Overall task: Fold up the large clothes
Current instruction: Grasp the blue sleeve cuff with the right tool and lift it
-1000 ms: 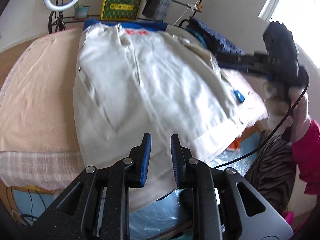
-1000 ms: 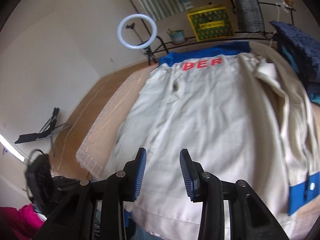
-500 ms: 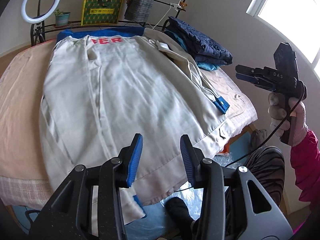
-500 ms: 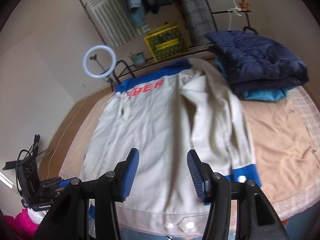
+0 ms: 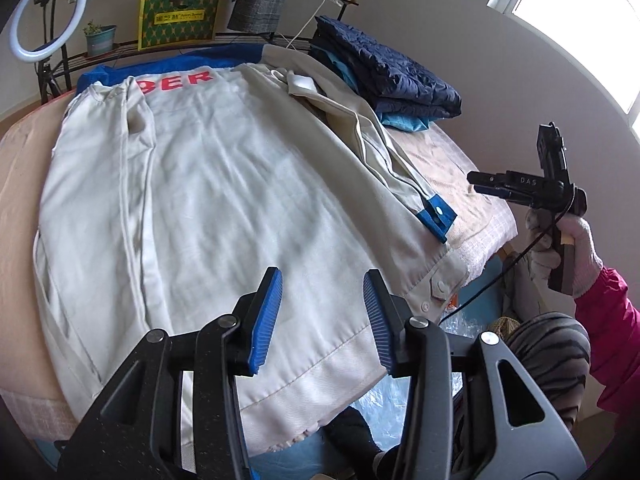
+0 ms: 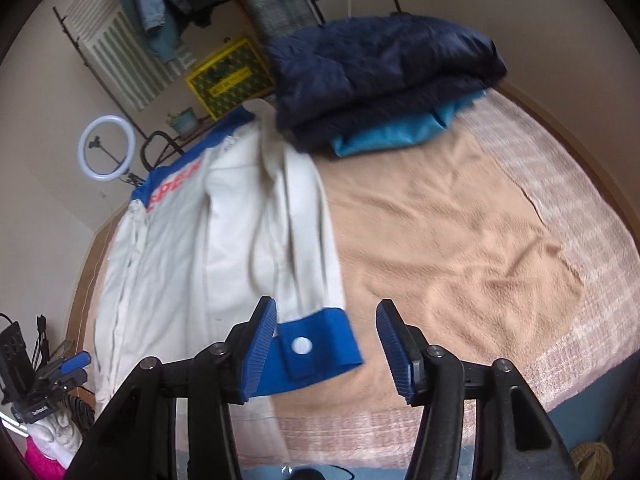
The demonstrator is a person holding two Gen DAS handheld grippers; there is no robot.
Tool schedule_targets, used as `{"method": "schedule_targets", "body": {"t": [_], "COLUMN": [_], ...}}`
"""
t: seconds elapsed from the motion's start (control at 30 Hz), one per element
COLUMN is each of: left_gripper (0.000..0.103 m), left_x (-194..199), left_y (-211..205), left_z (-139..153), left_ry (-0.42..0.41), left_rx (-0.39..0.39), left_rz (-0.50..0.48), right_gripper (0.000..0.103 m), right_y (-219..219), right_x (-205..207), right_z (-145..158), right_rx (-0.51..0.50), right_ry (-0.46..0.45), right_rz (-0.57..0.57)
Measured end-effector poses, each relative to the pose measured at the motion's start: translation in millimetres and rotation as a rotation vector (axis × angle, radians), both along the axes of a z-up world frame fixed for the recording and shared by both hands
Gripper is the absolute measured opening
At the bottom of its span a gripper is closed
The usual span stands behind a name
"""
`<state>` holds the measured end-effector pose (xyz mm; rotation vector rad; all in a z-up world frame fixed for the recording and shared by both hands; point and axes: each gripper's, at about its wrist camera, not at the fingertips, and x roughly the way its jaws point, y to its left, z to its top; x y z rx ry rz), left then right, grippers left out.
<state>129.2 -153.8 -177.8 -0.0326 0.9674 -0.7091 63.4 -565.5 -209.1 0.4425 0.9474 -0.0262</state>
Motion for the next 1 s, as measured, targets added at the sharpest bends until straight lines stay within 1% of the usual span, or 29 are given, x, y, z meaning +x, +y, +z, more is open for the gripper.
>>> {"method": "schedule_targets", "body": {"t": [0.1, 0.13, 0.2, 0.27, 0.33, 0.37, 0.4, 0.43, 0.47, 0.5, 0.53, 0.57, 0.63, 0.7, 0.77, 0.87, 0.9, 0.97, 1.0], "left_gripper": [0.043, 0.043, 0.043, 0.043, 0.043, 0.043, 0.043, 0.043, 0.043, 0.043, 0.043, 0.043, 0.043, 0.043, 0.043, 0.043, 0.043, 0.043, 0.043], "left_x": [11.1, 13.8, 21.2, 26.6, 29.7, 30.4, 30.9, 31.3, 31.5, 31.8, 31.8, 32.9, 35.0, 38.2, 41.6, 45.4, 46.2, 47.6, 47.8], "left_y": [-11.3, -13.6, -19.1, -24.0, -28.2, -30.0, -31.0, -32.0, -32.8, -33.3, -33.5, -33.7, -32.6, -31.2, -29.2, -28.4, -28.1, -27.8, -27.5], "left_z": [-5.3, -6.2, -10.2, -13.8, -17.7, -19.5, -20.7, -22.1, -23.5, -24.8, -25.5, -26.6, -27.9, -28.4, -27.9, -26.8, -26.2, -25.8, -26.0], "left_ry": [0.023, 0.032, 0.054, 0.064, 0.074, 0.079, 0.082, 0.085, 0.087, 0.09, 0.091, 0.092, 0.094, 0.095, 0.097, 0.097, 0.094, 0.093, 0.093], "left_rx": [0.002, 0.0, -0.006, -0.004, -0.003, -0.003, -0.002, -0.001, -0.001, 0.001, 0.002, 0.003, 0.004, 0.0, -0.006, -0.012, -0.012, -0.017, -0.02], "left_rz": [-0.007, -0.007, -0.009, -0.012, -0.02, -0.024, -0.027, -0.031, -0.035, -0.039, -0.041, -0.041, -0.037, -0.031, -0.022, -0.019, -0.018, -0.017, -0.016], "right_gripper": [0.056, 0.057, 0.066, 0.066, 0.064, 0.052, 0.043, 0.042, 0.034, 0.016, 0.008, 0.002, 0.001, 0.0, 0.0, 0.0, 0.0, 0.0, 0.0], "right_y": [-0.2, 1.7, 6.2, 11.7, 16.3, 18.3, 20.0, 21.0, 21.8, 22.8, 22.0, 19.9, 17.1, 12.9, 5.9, -6.7, -9.7, -10.4, -8.2], "right_x": [3.4, 4.7, 6.3, 7.8, 9.5, 11.2, 12.4, 12.3, 11.8, 12.2, 11.8, 10.8, 8.3, 4.6, 1.2, -2.5, -4.9, -7.1, -7.3], "right_z": [-17.0, -21.6, -30.2, -38.1, -44.4, -47.7, -50.1, -50.5, -49.3, -47.9, -45.3, -41.3, -29.2, -12.5, 7.4, 46.6, 63.9, 87.4, 94.6], "right_rx": [0.01, 0.009, 0.011, 0.008, -0.014, -0.012, -0.01, -0.014, -0.02, -0.024, -0.029, -0.032, -0.043, -0.075, -0.133, -0.249, -0.292, -0.329, -0.338], "right_ry": [0.028, 0.038, 0.055, 0.068, 0.079, 0.083, 0.09, 0.084, 0.08, 0.077, 0.071, 0.061, 0.031, -0.002, -0.03, -0.091, -0.125, -0.177, -0.19], "right_rz": [0.01, 0.016, 0.038, 0.061, 0.069, 0.087, 0.099, 0.106, 0.117, 0.125, 0.119, 0.107, 0.093, 0.07, 0.037, -0.022, -0.04, -0.049, -0.042]}}
